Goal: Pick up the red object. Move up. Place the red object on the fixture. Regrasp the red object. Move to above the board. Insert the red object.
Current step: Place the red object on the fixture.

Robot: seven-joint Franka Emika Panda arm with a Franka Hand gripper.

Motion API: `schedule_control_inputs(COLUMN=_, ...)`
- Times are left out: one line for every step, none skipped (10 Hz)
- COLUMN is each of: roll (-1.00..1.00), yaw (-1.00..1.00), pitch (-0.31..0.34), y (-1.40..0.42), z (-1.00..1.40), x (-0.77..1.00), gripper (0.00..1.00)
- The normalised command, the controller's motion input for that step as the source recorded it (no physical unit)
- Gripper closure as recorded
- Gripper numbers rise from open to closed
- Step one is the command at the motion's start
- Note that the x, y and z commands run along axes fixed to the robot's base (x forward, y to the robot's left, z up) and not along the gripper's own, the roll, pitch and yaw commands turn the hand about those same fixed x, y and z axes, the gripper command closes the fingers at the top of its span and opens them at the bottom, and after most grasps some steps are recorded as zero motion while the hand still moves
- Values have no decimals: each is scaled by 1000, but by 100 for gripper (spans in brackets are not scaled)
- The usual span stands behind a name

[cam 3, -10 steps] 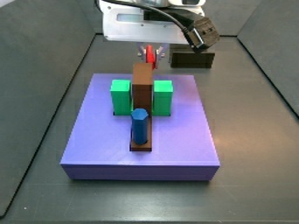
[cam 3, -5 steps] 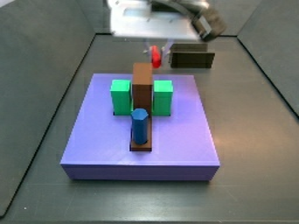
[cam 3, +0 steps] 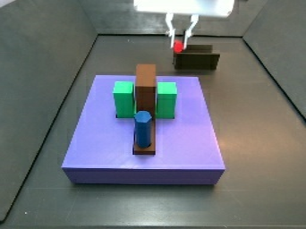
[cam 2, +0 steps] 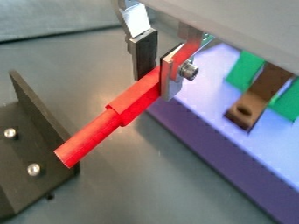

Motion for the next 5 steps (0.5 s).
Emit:
schedule_control_inputs(roll=-1000, yaw=0, pitch=206, y=311, z=371, x=377, gripper=100)
schedule_control_inputs(roll=-1000, yaw=-26, pitch=166, y=354, z=163, x=423, gripper=100)
schedule_control_inputs(roll=-977, yaw=-100, pitch=111, y=354, z=54, x=420, gripper=100)
schedule_control_inputs(roll=-929, yaw=-249, pitch=37, y=266, z=0, x=394, gripper=100)
schedule_control_inputs(roll=-746, yaw=-377, pitch=0, y=283, z=-137, x=337, gripper=100)
